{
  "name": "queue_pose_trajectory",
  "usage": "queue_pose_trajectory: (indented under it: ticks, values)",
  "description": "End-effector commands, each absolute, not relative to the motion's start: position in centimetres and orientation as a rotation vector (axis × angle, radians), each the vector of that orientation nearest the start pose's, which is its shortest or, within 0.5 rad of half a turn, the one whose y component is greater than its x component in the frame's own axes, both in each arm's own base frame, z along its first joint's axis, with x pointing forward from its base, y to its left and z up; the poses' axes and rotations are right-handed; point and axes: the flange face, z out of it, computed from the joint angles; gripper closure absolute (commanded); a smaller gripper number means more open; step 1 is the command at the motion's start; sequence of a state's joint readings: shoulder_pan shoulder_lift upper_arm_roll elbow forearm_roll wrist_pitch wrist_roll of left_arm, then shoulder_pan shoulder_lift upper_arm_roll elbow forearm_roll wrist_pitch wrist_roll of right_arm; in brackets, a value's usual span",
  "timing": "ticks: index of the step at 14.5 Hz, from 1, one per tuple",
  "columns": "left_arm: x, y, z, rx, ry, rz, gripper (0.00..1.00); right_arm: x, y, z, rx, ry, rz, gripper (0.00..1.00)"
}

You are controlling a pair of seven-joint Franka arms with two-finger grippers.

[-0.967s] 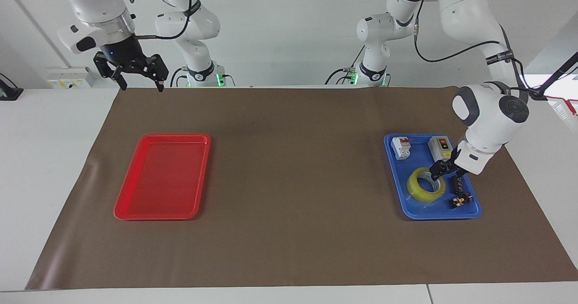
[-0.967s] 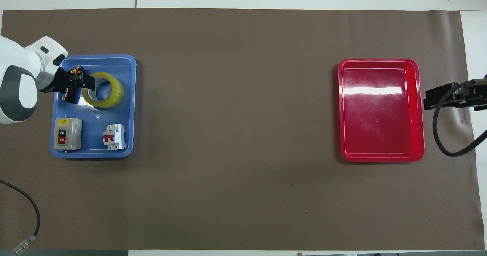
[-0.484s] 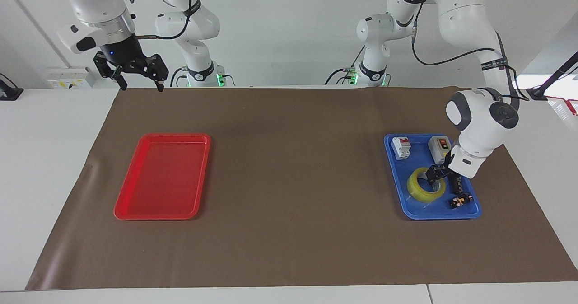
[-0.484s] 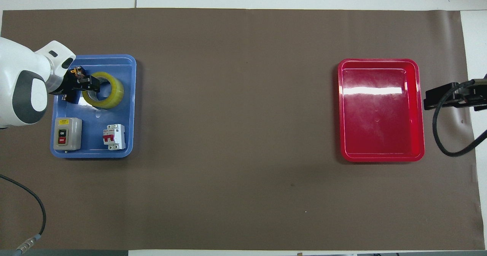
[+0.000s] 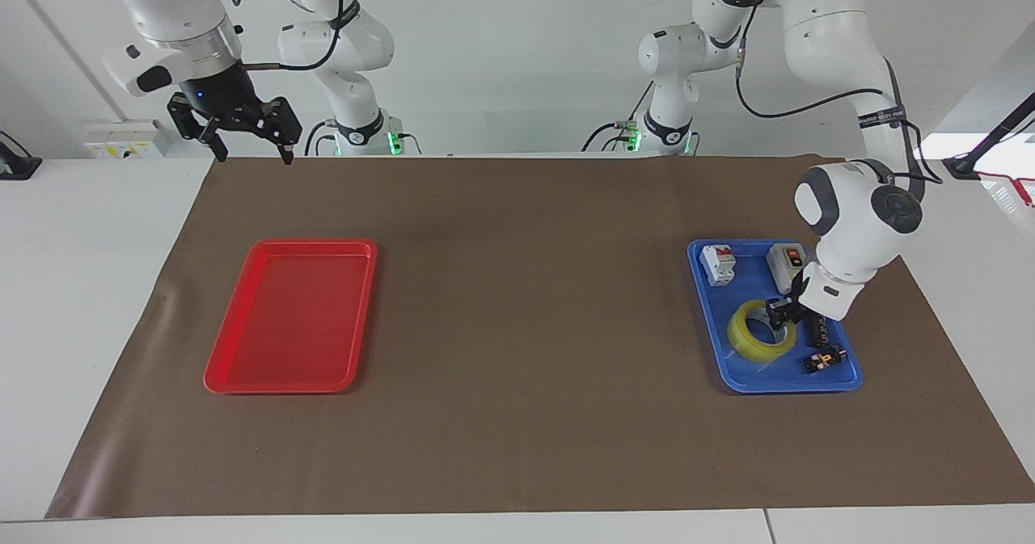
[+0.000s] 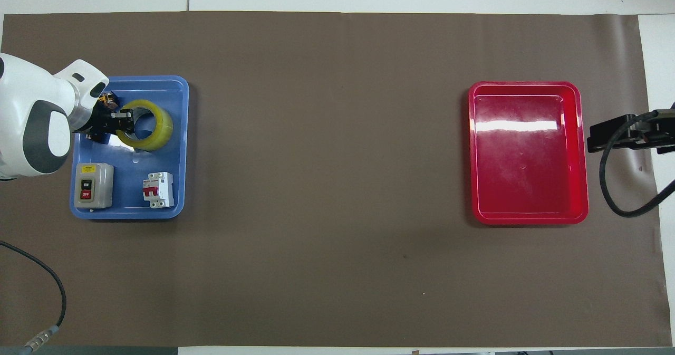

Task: Place and move tape with both arms
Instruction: 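Reach the left gripper down onto the yellow tape roll in the blue tray, then lift the yellow tape with the left gripper and carry it toward the table center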

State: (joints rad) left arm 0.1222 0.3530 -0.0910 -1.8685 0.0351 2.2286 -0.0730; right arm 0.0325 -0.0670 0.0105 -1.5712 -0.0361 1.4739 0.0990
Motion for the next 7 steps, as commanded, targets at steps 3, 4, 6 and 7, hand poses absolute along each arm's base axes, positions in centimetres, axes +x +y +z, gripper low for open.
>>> queue_pose_trajectory:
  ticks: [3, 4, 6, 7]
  values:
    - [64.7, 0.8, 38.3, -3.124, -0.183, 0.044, 1.00, 51.7, 1.6, 65.4, -3.156, 0.060, 0.052, 0.00]
    - [65.2, 0.2, 41.0, -3.131, -0.209, 0.077, 1.00, 51.7, 1.6, 65.3, -3.156, 0.060, 0.054, 0.00]
    - [65.5, -3.3, 45.4, -3.131, -0.270, 0.128, 1.00, 51.7, 1.6, 65.4, -3.156, 0.060, 0.052, 0.00]
    - [65.1, -6.6, 46.3, -3.116, -0.319, 0.153, 1.00, 51.7, 1.6, 65.3, -3.156, 0.060, 0.054, 0.00]
